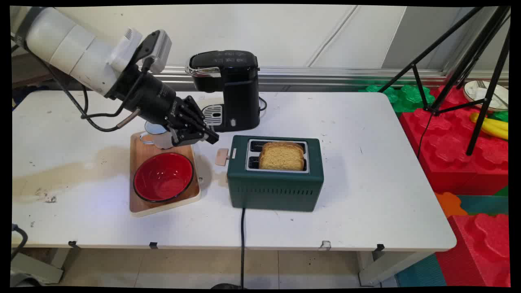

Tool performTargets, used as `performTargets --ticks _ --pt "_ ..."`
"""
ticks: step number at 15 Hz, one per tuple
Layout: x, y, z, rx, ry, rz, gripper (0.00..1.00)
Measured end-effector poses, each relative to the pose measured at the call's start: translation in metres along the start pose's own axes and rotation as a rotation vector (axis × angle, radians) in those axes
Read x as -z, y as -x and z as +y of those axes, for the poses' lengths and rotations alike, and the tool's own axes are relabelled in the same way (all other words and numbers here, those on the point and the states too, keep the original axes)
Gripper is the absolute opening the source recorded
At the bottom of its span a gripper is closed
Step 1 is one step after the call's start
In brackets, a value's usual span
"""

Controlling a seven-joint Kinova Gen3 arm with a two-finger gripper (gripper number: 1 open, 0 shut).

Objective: Press the toaster switch

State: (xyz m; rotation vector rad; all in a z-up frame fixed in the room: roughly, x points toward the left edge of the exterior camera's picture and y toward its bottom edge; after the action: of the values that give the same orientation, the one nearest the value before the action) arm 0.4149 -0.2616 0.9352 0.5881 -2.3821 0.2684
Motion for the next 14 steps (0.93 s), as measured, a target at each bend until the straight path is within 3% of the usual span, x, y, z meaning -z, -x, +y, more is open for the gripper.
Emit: performTargets --ticks 14 --pt "-0.031 0.014 -0.009 -0.024 0.020 -0.060 0.00"
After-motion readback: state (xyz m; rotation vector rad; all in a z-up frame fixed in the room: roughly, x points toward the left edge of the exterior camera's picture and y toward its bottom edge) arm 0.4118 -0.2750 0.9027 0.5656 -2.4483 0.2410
